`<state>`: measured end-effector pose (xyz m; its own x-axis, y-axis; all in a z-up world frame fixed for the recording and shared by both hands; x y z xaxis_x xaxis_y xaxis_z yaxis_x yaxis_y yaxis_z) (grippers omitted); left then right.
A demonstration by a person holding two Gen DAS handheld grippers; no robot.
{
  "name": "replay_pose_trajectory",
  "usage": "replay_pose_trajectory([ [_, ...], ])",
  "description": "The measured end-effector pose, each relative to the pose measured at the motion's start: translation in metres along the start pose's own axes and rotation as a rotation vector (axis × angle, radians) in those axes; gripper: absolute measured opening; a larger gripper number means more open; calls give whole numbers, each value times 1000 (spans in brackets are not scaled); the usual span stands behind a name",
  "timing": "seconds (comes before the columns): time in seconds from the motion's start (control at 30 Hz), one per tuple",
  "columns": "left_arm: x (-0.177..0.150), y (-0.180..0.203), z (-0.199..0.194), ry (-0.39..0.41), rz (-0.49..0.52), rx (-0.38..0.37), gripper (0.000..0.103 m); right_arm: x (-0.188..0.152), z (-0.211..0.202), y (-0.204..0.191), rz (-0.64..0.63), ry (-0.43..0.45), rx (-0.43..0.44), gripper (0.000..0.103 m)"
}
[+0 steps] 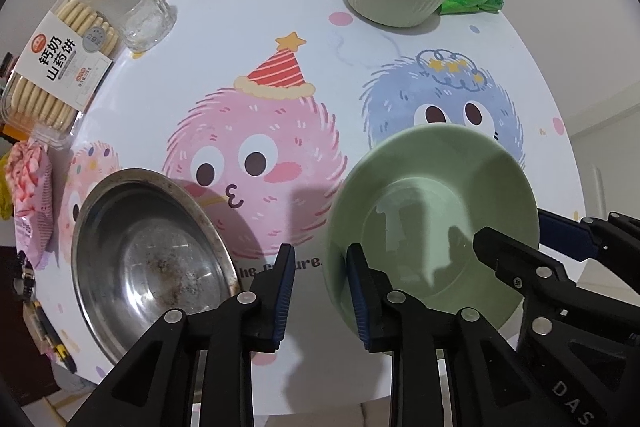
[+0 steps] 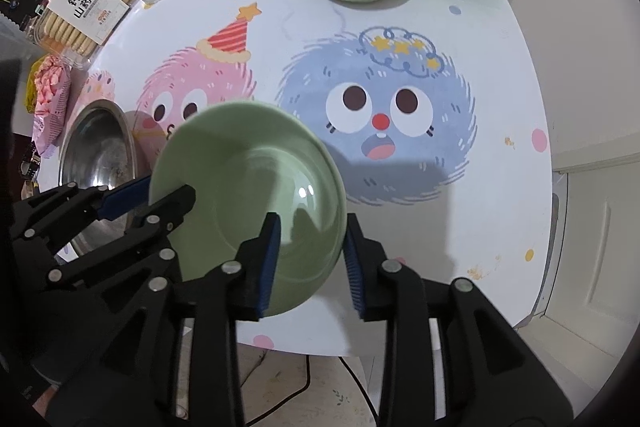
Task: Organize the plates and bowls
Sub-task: 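Lower the green bowl into the cream bowl and open both tools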
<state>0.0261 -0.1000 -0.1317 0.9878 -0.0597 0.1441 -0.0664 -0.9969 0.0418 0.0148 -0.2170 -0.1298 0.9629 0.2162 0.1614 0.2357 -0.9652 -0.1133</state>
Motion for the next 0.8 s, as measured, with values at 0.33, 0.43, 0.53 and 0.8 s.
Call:
replay_pose_trajectory([
  [0.33, 10, -15, -11, 32, -82, -18, 63, 3, -17, 16, 67, 65, 17, 73],
  [0.43, 14, -19, -13, 37, -107, -26, 73, 4, -19, 23, 92, 79, 23, 74],
  [0.53, 19, -22, -17, 60, -120, -37, 84, 6, -22, 28, 102, 92, 28, 84],
  [0.8, 39, -22, -22, 89, -146, -65, 103, 22, -34, 53, 162, 155, 42, 102],
])
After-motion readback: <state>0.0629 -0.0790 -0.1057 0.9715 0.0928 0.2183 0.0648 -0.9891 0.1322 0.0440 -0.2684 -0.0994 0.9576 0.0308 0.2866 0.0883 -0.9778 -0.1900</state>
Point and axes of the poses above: each gripper's, at about its wrist camera, not at the fingertips, and z roughly the way its jaws point, y to its right, x to its top, the point moved 1 cm from there along z, roughly the way its jaws point, and after that the axes turned 14 degrees about -z, right-handed, at the moved point
